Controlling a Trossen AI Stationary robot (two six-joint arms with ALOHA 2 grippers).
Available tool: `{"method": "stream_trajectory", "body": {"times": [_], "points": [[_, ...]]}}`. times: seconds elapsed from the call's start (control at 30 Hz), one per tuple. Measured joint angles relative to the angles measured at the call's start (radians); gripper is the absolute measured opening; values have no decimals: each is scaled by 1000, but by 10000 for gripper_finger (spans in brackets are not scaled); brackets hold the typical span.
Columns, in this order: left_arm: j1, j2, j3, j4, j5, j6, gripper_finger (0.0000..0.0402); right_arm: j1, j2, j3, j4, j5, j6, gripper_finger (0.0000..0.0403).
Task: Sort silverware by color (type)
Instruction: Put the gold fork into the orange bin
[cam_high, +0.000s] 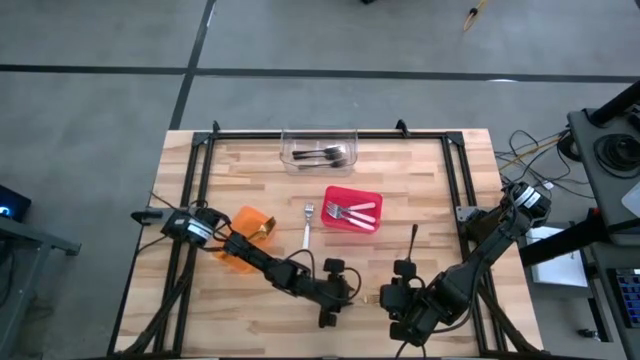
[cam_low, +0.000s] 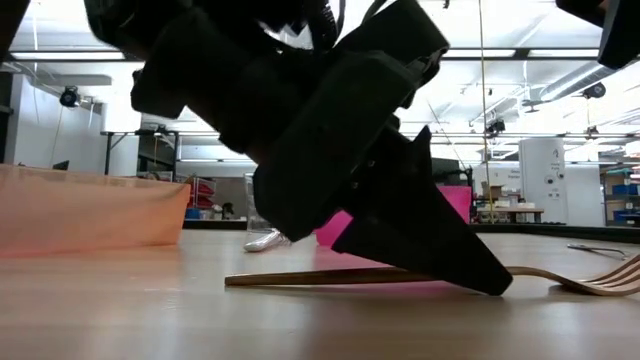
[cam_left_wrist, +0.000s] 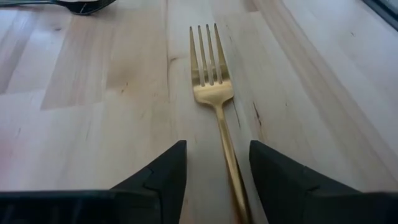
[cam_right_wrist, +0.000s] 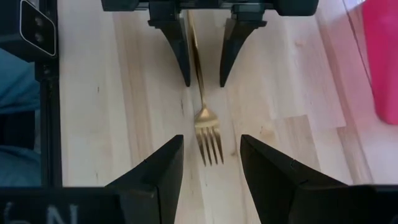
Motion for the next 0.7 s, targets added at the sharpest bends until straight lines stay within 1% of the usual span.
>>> {"method": "stream_trajectory", "body": {"times": [0.23, 0.43, 0.7], "points": [[0, -1, -33, 48, 3, -25, 137, 0, 0, 0, 0, 15, 0, 150], [0, -1, -37, 52, 4, -31, 99, 0, 0, 0, 0, 16, -1, 150], [0, -1, -38, 53, 4, -35, 38, 0, 0, 0, 0, 17, -8, 150]]}}
